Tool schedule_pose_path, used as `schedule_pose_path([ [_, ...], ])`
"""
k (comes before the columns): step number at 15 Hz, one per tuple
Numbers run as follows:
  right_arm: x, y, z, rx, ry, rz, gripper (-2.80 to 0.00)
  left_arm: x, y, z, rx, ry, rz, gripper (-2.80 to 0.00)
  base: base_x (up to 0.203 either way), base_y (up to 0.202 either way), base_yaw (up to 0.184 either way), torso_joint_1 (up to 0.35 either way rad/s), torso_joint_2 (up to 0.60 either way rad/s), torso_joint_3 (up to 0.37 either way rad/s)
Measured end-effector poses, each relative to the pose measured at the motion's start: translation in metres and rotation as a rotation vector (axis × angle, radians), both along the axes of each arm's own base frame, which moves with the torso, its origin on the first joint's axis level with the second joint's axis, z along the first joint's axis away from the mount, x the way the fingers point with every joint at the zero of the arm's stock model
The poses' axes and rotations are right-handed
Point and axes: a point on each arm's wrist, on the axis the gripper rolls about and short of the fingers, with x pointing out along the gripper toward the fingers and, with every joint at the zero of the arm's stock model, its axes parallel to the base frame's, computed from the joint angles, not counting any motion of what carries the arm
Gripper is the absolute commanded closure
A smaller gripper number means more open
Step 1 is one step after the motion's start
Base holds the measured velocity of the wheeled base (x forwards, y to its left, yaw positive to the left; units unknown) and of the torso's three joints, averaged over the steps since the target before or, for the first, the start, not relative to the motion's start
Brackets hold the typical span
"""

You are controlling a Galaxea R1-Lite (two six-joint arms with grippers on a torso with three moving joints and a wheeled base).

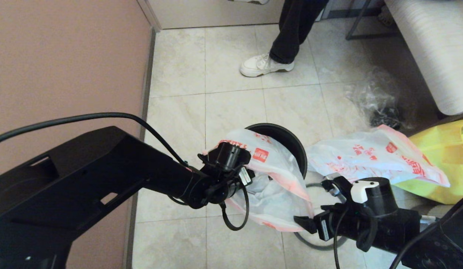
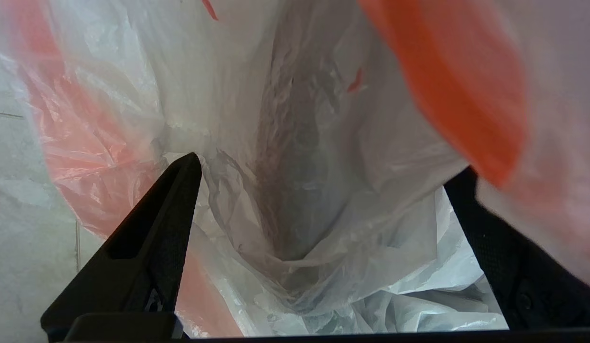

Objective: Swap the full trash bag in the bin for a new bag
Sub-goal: Put the new garbage bag on the trash can

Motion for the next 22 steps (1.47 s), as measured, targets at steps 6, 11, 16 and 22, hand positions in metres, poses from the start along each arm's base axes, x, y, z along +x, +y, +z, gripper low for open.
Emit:
schedule_pose_path([
  [6,-0.0004,0.0,-0.0001,0.008,-0.008,0.0,-2.8,-0.0001,0.0005,0.0004,-0.003,-0.004,0.006,-2.8,0.0,0.0,0.0,0.0,0.0,0.0],
  [11,0.0,0.0007,0.0014,0.014,-0.018,0.001,-2.8,-0.0004,0.001,0.0027,-0.009,-0.007,0.008,0.0,0.0,0.0,0.0,0.0,0.0,0.0],
  [16,0.0,0.0006,0.0013,0.013,-0.018,0.001,-2.8,0.0002,0.0023,0.0015,-0.002,-0.008,0.025,0.0,0.0,0.0,0.0,0.0,0.0,0.0],
  [22,0.0003,0.0046,0.0041,0.024,-0.04,0.014,-2.8,0.0009,0.0067,-0.0009,0.004,0.001,0.038,0.0,0.0,0.0,0.0,0.0,0.0,0.0],
])
